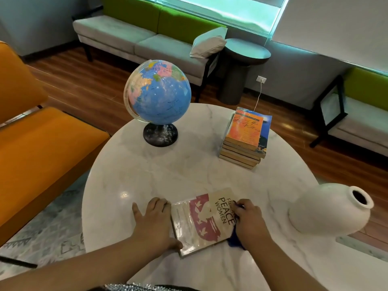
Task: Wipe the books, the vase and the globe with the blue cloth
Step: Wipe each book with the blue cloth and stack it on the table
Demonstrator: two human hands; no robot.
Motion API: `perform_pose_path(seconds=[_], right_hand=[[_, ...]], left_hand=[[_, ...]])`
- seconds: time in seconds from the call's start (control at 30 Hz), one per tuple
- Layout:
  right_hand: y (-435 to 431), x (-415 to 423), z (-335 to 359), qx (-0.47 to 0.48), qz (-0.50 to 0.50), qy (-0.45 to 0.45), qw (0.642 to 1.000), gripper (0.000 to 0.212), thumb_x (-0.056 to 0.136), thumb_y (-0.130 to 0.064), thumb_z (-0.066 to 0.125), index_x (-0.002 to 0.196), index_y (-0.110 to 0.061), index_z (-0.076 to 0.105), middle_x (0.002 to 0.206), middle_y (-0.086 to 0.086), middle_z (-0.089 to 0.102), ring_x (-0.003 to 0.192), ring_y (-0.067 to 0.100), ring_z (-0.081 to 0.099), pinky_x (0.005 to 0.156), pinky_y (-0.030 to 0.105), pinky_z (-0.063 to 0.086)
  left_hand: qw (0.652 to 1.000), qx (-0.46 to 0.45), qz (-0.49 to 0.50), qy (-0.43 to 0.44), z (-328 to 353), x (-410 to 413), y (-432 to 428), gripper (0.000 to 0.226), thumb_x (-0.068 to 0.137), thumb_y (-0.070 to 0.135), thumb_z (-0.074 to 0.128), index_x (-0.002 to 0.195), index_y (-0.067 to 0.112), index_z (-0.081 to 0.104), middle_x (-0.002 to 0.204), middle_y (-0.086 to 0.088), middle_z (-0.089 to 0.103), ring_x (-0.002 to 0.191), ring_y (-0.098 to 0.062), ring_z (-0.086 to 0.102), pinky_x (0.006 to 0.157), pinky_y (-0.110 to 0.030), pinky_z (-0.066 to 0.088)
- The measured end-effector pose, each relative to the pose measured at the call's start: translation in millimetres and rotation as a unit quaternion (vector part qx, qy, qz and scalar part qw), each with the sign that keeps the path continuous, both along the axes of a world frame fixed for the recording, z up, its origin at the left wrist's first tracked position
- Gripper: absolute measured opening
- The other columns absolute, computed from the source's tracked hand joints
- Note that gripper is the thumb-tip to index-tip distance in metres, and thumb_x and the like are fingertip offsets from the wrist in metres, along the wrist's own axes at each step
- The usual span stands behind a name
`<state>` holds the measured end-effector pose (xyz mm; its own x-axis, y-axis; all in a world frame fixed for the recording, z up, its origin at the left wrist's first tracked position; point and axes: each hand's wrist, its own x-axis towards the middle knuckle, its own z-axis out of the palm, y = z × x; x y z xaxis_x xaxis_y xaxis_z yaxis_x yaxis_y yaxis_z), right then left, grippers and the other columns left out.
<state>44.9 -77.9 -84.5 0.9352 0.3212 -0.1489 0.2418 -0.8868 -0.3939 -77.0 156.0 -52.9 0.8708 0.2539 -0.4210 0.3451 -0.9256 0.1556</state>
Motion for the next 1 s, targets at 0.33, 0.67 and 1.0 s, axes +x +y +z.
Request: perform_pose_path(seconds=[0.33, 0.67, 1.0], right_hand=[[70.4, -48.3, -1.6, 0.051, 0.352, -0.027, 0.934, 0.045, 0.091, -0.013, 0.052, 0.131, -0.032, 0.054, 0.138, -0.001, 0.042, 0.12, 0.023, 0.037, 0.1, 0.031, 0.034], [63.1, -48.5, -7.8, -0.025, 0.357, -0.022, 0.934, 0.055, 0.087, -0.029, 0.062, 0.138, -0.037, 0.043, 0.136, -0.007, 0.039, 0.116, 0.018, 0.039, 0.1, 0.033, 0.039], [55.2, -10.2, 28.8, 0.039, 0.163, 0.06, 0.984, 0.035, 0.096, -0.012, 0.046, 0.126, -0.023, 0.061, 0.123, -0.002, 0.05, 0.114, 0.015, 0.051, 0.084, 0.002, 0.027]], left_hand=[[1.0, -0.003, -0.01, -0.006, -2.4, -2.7, 2.8, 0.111, 0.067, 0.075, 0.058, 0.151, 0.02, 0.011, 0.155, 0.004, 0.011, 0.145, -0.017, 0.001, 0.111, -0.066, 0.001], [1.0, -0.003, -0.018, -0.005, -3.0, -3.9, 4.6, 0.116, 0.066, 0.077, 0.058, 0.152, 0.018, 0.009, 0.156, 0.004, 0.01, 0.146, -0.018, -0.001, 0.109, -0.067, -0.004], [1.0, 0.002, -0.026, 0.004, -3.2, -7.1, 7.0, 0.116, 0.068, 0.079, 0.055, 0.153, 0.019, 0.004, 0.159, 0.005, 0.004, 0.146, -0.02, -0.004, 0.109, -0.068, -0.005]])
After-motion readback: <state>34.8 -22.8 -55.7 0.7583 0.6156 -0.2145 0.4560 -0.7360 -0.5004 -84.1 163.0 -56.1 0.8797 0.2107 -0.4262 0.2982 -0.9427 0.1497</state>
